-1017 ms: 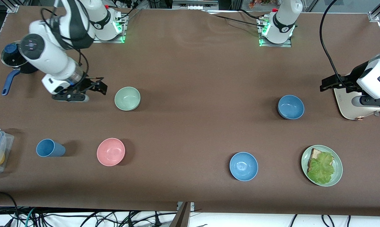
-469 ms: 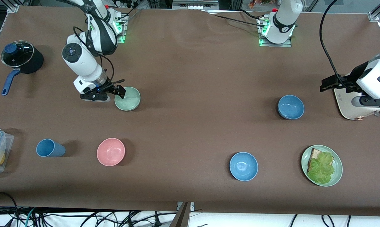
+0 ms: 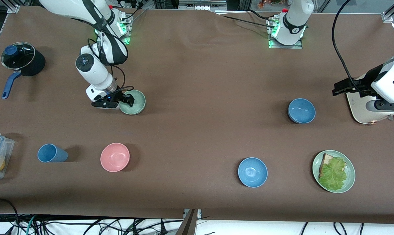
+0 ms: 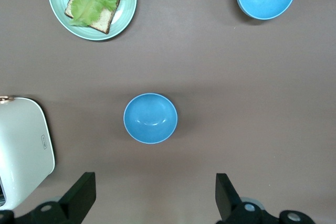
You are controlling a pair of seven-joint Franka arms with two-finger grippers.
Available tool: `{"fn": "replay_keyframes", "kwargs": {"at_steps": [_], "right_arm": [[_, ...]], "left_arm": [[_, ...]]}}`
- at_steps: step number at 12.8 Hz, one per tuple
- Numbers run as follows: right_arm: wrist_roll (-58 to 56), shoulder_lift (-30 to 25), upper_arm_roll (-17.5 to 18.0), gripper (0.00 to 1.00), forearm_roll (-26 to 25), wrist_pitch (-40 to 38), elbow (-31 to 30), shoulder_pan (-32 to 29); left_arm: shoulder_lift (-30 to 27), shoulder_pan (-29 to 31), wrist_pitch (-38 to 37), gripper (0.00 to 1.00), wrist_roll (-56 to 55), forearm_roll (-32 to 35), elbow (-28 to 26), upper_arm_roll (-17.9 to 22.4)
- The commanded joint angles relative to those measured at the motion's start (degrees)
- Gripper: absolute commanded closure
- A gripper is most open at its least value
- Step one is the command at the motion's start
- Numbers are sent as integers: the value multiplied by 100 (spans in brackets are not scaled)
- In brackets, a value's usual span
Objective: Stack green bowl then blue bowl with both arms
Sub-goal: 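Grasp the green bowl rim and slide it toward the table middle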
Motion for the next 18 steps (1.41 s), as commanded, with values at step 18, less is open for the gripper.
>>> {"fn": "replay_keyframes", "kwargs": {"at_steps": [18], "right_arm": [[3506,2609,-10,100,-406,-1525,4824,2121]], "left_arm": [[149,165,-49,0,126,57,-47,40]]}}
